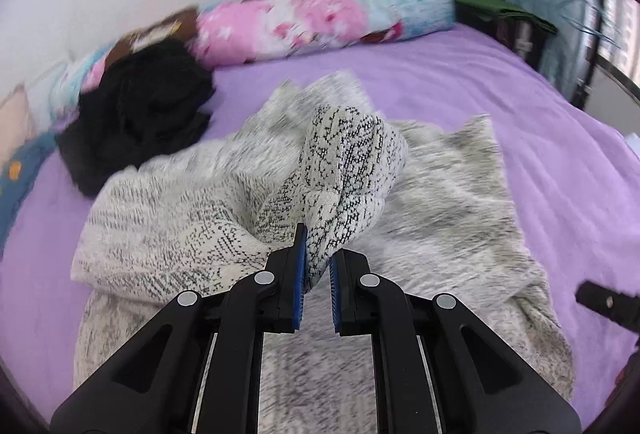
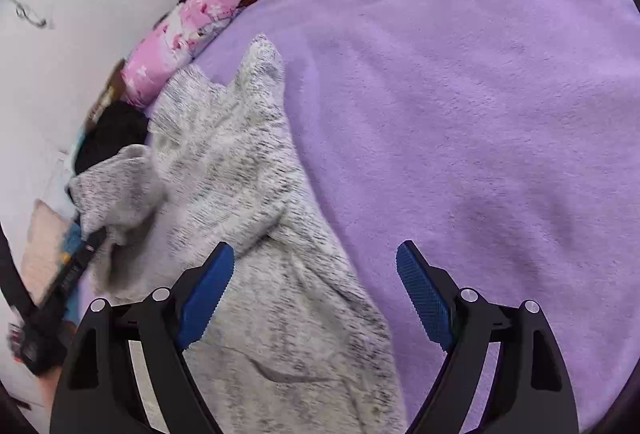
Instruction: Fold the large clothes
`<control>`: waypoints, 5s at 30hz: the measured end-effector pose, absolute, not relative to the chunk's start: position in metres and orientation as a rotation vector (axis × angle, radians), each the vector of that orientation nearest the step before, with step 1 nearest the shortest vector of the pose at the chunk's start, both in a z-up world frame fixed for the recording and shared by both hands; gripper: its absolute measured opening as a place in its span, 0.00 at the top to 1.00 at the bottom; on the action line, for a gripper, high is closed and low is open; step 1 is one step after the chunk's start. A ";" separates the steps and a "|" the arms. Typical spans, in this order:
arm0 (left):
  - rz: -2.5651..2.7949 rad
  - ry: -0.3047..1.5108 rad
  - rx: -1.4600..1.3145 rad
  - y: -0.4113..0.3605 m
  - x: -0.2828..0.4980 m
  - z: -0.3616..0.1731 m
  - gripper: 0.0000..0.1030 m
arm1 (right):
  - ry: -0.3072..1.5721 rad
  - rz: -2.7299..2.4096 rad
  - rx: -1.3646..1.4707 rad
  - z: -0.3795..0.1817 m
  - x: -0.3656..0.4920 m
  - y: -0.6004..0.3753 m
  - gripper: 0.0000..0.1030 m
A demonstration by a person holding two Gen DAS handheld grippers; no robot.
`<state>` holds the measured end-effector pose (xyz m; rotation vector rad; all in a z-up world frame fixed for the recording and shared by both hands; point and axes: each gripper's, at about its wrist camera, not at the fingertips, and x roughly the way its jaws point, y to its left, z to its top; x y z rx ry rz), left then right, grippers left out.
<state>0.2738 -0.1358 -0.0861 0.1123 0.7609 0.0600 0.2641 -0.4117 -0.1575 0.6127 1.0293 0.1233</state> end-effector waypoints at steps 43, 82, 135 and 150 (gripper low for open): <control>-0.255 0.762 0.278 -0.144 0.242 -0.139 0.06 | 0.965 0.588 0.477 -0.136 0.363 -0.292 0.20; 0.102 0.868 -0.040 0.099 0.296 -0.153 0.06 | 1.125 0.500 0.438 -0.193 0.385 -0.306 0.86; -0.047 0.772 0.019 0.103 0.221 -0.099 0.06 | 0.848 0.217 -0.116 -0.107 0.336 -0.239 0.09; 0.068 0.795 -0.131 0.158 0.110 -0.084 0.06 | 0.789 0.191 -0.030 -0.078 0.203 -0.275 0.07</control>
